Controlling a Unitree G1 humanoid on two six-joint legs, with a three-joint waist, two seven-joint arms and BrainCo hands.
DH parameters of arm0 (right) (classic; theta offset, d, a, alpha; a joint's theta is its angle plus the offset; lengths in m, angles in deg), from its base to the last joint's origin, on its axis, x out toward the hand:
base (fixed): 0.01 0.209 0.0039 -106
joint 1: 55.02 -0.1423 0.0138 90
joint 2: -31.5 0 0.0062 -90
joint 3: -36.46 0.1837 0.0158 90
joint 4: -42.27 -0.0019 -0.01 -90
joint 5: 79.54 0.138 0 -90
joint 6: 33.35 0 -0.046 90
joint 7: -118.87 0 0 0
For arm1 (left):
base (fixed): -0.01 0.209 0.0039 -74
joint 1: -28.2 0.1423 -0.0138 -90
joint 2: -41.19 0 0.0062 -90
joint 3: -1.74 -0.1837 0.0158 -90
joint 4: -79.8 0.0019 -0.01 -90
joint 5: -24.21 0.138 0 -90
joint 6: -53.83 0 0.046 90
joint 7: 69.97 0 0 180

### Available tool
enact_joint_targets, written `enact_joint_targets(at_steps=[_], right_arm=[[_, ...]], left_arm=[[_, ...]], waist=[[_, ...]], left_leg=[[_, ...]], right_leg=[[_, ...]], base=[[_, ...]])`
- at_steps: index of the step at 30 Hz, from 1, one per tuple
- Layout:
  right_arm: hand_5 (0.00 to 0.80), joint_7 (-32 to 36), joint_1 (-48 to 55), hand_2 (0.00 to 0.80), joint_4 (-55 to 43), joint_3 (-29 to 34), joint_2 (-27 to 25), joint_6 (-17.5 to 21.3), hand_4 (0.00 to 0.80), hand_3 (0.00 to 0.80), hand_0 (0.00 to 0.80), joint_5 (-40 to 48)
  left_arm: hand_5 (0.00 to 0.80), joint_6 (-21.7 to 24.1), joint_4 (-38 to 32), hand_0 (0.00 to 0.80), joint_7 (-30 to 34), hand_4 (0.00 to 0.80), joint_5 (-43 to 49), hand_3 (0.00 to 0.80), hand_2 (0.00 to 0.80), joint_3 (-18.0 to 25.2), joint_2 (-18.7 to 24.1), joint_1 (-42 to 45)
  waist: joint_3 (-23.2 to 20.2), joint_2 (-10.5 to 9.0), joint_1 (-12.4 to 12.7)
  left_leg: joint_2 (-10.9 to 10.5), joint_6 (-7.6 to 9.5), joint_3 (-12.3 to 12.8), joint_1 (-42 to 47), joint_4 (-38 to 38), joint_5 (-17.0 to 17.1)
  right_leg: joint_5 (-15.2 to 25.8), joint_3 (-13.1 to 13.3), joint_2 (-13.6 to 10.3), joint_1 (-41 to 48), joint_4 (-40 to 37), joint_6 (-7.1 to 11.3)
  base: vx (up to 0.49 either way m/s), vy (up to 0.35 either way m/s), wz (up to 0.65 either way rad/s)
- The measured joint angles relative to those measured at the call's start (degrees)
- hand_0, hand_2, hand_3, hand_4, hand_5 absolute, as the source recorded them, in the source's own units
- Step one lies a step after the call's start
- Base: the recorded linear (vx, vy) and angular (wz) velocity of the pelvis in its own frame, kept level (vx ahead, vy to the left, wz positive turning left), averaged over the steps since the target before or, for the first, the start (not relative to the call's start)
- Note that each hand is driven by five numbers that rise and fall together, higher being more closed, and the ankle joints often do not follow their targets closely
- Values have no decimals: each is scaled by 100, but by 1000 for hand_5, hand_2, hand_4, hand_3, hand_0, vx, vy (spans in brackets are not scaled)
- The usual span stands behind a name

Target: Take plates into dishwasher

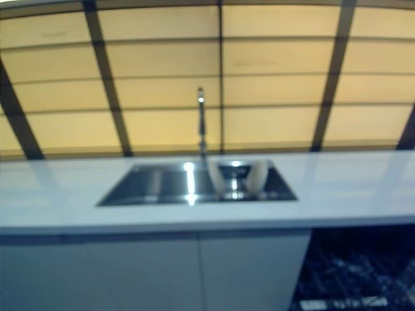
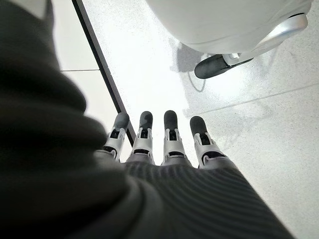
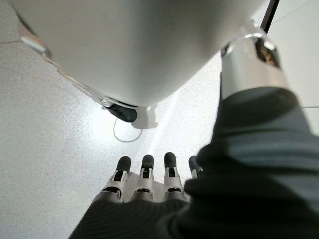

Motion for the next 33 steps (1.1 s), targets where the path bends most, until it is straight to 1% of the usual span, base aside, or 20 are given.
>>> enact_joint_targets(at_steps=[21, 25, 26, 27, 28, 29, 30, 31, 32, 33], right_arm=[[0, 12, -18, 0, -5, -1, 0, 14, 0, 0, 0, -3], [0, 349, -14, 0, -111, -41, -56, 200, 0, 0, 0, 67], [0, 594, 44, 0, -480, -142, -132, 169, 0, 0, 0, 199], [0, 914, 150, 0, -1107, -267, -269, 169, 0, 0, 0, 423], [0, 1286, 256, 0, -1913, -277, -399, 192, 0, 0, 0, 729], [0, 1564, 336, 0, -2719, -282, -534, 38, 0, 0, 0, 943], [0, 1564, 336, 0, -2719, -282, -534, 38, 0, 0, 0, 943], [0, 1882, 467, 0, -3985, -285, -795, -27, 0, 0, 0, 1394], [0, 2046, 462, 0, -4505, -215, -890, 26, 0, 0, 0, 1744], [0, 2189, 526, 0, -5154, -118, -1035, -2, 0, 0, 0, 2115]], left_arm=[[0, -25, 0, 0, 10, 0, 2, 0, 0, 1, -4, 4], [0, -56, -15, 0, 13, 0, 4, 0, 0, 1, -3, 4], [0, -105, -48, 0, 14, 0, 6, 0, 0, 2, 1, 10], [0, -142, -99, 0, 18, 0, 8, 0, 0, 4, 9, 29], [0, -165, -172, 0, 30, 0, 9, 0, 0, 4, 13, 37], [0, -181, -301, 0, 54, 0, 13, 0, 0, 20, 18, 75], [0, -181, -301, 0, 54, 0, 13, 0, 0, 20, 18, 75], [0, -191, -453, 0, 85, 0, 13, 0, 0, 70, 31, 149], [0, -192, -488, 0, 95, 0, 13, 0, 0, 83, 52, 176], [0, -178, -545, 0, 101, 0, 9, 0, 0, 103, 64, 216]], waist=[[36, 11, 2], [48, -6, 12], [63, -11, 10], [78, -13, -5], [96, -33, -16], [108, -61, -11], [108, -61, -11], [123, -80, -21], [115, -109, -30], [115, -111, -21]], left_leg=[[-2, 0, -5, 4, 1, 0], [-3, -1, -8, 1, 1, 0], [-3, -1, -12, 1, 1, 1], [-4, -1, -12, 3, 1, 2], [-3, -1, -11, 5, 1, 3], [-8, -1, -12, 4, -2, 3], [-8, -1, -12, 4, -2, 3], [-13, -1, -13, 4, -1, 4], [-14, -1, -13, 5, -2, 4], [-19, -1, -14, 1, -4, 4]], right_leg=[[-1, -10, 2, 10, 0, 1], [0, -19, 9, 29, 0, 1], [0, -24, 11, 33, 1, 1], [3, -24, 11, 29, -1, 4], [5, -21, 10, 21, -1, 6], [6, -24, 12, 35, -1, 7], [6, -24, 12, 35, -1, 7], [8, -24, 7, 17, 0, 11], [8, -23, 7, 17, 0, 11], [7, -26, 1, 17, -1, 13]], base=[[0, 0, 0], [-6, -22, 1], [-24, -47, 1], [-33, -48, 0], [-33, -40, 0], [0, 0, 0], [0, 0, 0], [0, 0, 0], [0, 0, 0], [0, 0, 0]])
